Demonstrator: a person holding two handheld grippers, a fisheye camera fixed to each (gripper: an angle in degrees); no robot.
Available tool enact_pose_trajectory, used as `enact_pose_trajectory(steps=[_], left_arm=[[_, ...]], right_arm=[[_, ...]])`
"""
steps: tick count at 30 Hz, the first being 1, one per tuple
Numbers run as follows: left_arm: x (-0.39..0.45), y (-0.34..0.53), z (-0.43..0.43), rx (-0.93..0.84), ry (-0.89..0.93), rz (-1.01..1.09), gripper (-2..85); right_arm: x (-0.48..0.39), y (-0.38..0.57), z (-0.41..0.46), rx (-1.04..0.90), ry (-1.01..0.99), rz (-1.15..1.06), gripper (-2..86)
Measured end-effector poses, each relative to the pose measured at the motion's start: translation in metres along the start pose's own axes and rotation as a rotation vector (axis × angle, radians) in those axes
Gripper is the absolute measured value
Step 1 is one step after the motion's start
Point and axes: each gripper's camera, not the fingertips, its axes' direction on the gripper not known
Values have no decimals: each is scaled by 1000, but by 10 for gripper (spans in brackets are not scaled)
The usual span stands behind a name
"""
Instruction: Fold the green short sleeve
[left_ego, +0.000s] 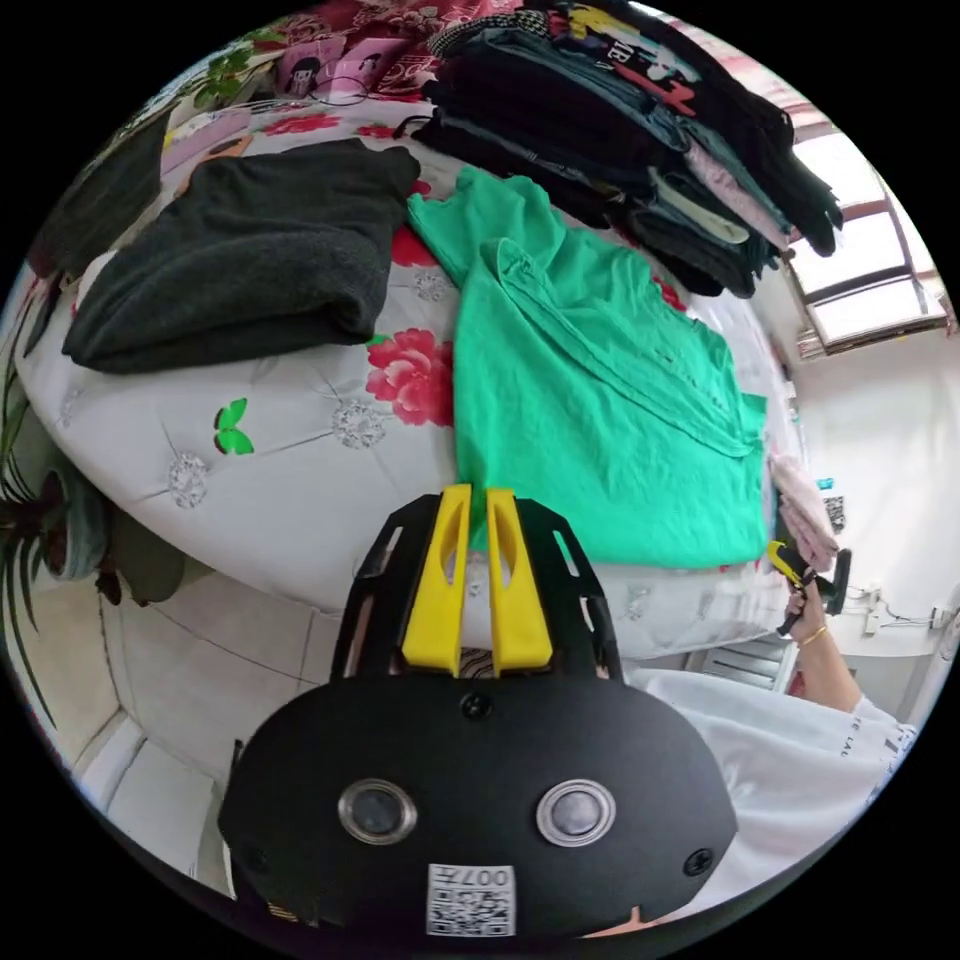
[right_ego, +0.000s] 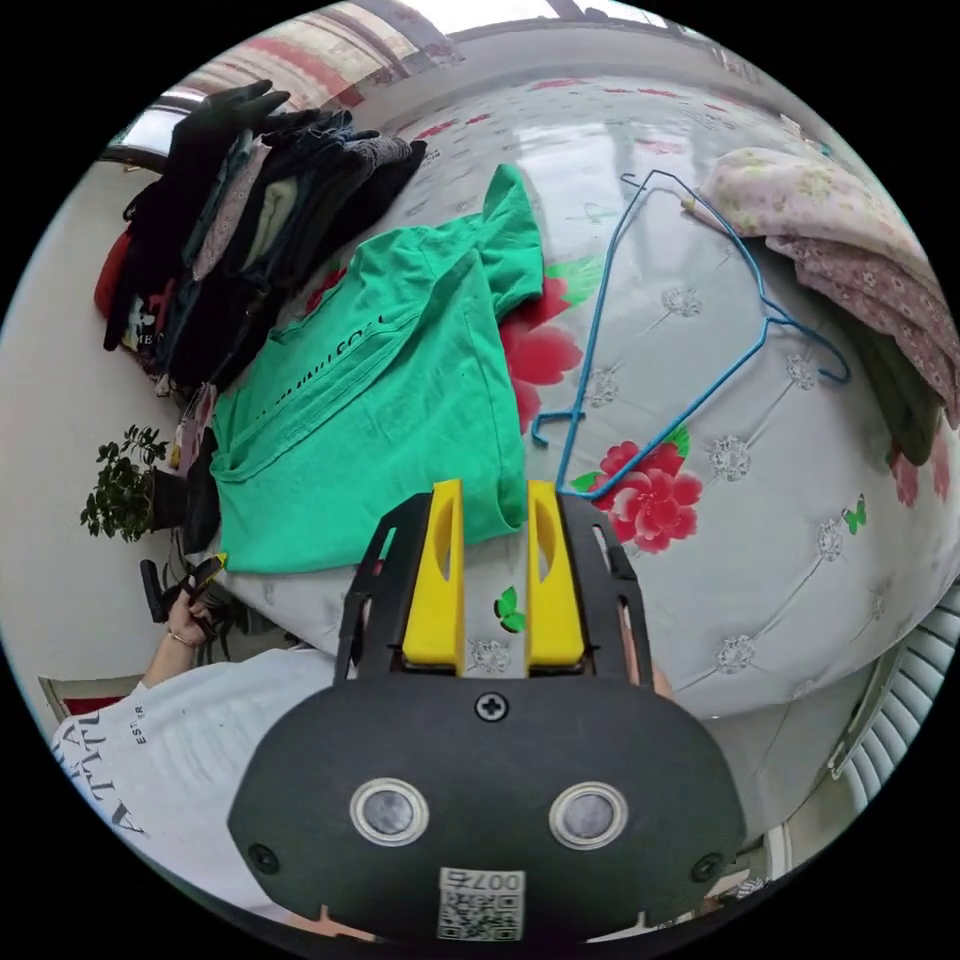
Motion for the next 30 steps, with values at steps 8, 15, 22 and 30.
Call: enact_pose_trajectory(steps=[8, 15, 22, 30], left_arm=[[35, 4, -35, -28, 10, 164, -9], [33, 71, -20, -59, 48, 19, -4], [84, 44, -39, 53, -69, 193, 29], [144, -29, 13, -41, -56, 403, 47]], right_arm=[[-32, 39, -83, 108, 9, -153, -1], [-32, 96, -78, 27, 196, -40, 1], [-103, 41, -85, 152, 220, -247, 21], [-172, -53, -23, -76, 218, -390, 18]])
